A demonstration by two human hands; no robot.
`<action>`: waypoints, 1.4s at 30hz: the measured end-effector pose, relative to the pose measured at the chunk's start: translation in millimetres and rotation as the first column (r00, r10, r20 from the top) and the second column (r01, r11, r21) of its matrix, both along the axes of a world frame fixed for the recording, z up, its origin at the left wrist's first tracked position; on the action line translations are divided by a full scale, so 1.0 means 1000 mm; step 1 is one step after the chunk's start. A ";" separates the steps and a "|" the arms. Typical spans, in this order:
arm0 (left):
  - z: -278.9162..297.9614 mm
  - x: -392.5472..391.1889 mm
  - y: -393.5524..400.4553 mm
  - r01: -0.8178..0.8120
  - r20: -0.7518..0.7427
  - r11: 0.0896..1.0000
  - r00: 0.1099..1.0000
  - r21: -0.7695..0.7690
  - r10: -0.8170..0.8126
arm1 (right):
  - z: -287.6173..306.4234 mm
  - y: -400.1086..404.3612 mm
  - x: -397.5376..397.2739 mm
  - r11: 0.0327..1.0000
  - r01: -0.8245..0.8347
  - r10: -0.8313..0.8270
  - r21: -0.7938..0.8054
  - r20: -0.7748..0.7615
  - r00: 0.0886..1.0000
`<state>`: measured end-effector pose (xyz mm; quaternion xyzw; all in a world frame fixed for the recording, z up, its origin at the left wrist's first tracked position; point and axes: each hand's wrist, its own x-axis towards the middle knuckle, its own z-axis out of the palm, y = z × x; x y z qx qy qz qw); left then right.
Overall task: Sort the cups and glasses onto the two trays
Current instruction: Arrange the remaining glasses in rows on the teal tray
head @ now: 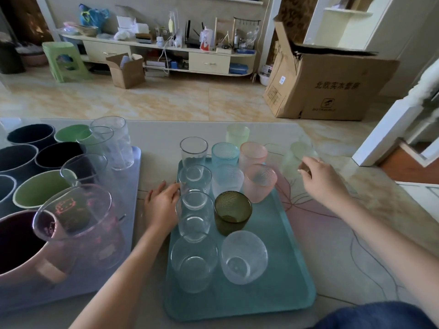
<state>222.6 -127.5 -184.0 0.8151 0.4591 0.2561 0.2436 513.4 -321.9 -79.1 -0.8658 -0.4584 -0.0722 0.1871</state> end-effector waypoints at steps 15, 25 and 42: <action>0.003 -0.006 -0.005 0.025 -0.007 1.000 1.000 -0.016 -0.025 | -0.016 -0.055 -0.102 0.905 -0.389 0.358 -0.170 -0.187 0.915; 0.008 -0.007 -0.009 0.026 0.012 0.999 1.000 -0.027 -0.026 | 0.011 -0.054 -0.101 0.952 -0.266 0.291 0.150 -0.181 0.939; 0.020 0.003 -0.013 -0.098 0.169 0.973 0.976 -0.211 0.135 | 0.032 0.190 0.009 0.862 -0.165 0.298 -0.479 0.217 0.930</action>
